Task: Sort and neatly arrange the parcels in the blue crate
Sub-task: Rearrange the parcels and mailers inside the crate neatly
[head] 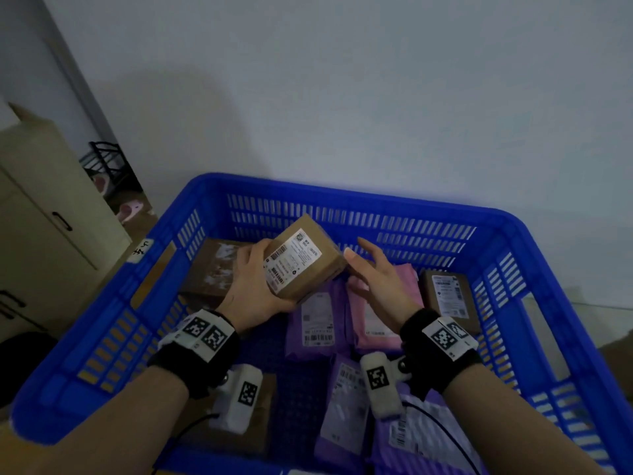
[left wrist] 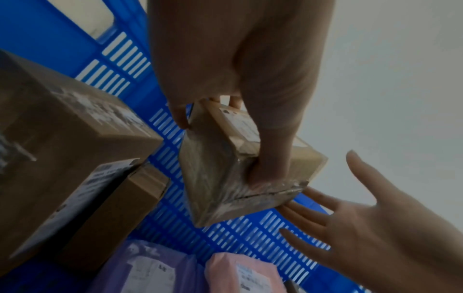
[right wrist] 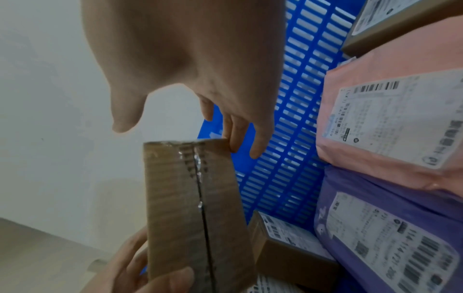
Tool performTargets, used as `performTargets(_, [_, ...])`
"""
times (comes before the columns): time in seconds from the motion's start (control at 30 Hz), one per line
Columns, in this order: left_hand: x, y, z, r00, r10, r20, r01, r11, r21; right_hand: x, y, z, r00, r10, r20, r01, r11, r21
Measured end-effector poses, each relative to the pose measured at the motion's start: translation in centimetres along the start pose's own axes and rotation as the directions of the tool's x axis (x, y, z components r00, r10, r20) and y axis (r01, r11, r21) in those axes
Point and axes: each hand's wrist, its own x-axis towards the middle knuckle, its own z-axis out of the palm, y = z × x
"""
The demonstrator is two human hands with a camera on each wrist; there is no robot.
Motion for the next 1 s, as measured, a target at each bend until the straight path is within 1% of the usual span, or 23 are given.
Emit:
performTargets(0.1, [-0.3,0.5,0.0,0.999,0.021,0.045,-0.027,0.99,0.142,0.2,0.2,-0.2,1.0,0.012,0.011,-0.01,0.982,-0.187])
performTargets(0.17, [-0.7,0.8,0.2,0.997,0.037,0.068,-0.05,0.979,0.199,0.1,0.7,-0.2,0.998,0.038,0.039,-0.025,0.953,-0.302])
performTargets(0.23, [-1.1,1.2,0.7,0.995,0.052,0.087,-0.073,0.965,0.253,0.1,1.3,-0.2,0.996,0.073,0.051,-0.048,0.924,-0.38])
performTargets(0.27, [-1.3,1.3,1.0,0.994,0.036,0.101,-0.063,0.959,0.276,0.3,1.5,-0.3,0.994,0.098,0.045,-0.072,0.914,-0.399])
performTargets(0.33, [-1.3,1.0,1.5,0.985,-0.04,0.166,-0.01,0.957,0.291,0.5,2.0,-0.7,0.988,0.151,0.026,-0.128,0.908,-0.399])
performTargets(0.4, [-1.1,0.4,1.8,0.957,-0.125,0.263,0.048,0.959,0.279,0.6,2.4,-1.5,0.979,0.204,0.025,-0.178,0.9,-0.398])
performTargets(0.5, [-0.4,-0.2,2.1,0.892,-0.183,0.412,0.14,0.981,0.134,0.6,2.6,-2.3,0.957,0.28,0.069,-0.233,0.892,-0.387])
performTargets(0.63, [0.1,-0.1,3.1,0.808,-0.179,0.561,0.158,0.984,0.087,0.9,3.4,-2.1,0.902,0.407,0.14,-0.309,0.839,-0.447])
performTargets(0.8, [0.7,-1.4,4.4,0.711,-0.18,0.68,0.165,0.982,0.087,1.9,5.5,-1.8,0.816,0.536,0.215,-0.361,0.764,-0.534])
performTargets(0.9, [1.3,-2.0,5.1,0.694,-0.215,0.688,0.26,0.965,0.039,2.8,6.3,-2.1,0.787,0.569,0.24,-0.365,0.742,-0.562])
performTargets(1.0, [1.9,-1.9,5.9,0.701,-0.244,0.671,0.352,0.936,-0.028,3.6,6.2,-2.6,0.78,0.571,0.256,-0.324,0.719,-0.615])
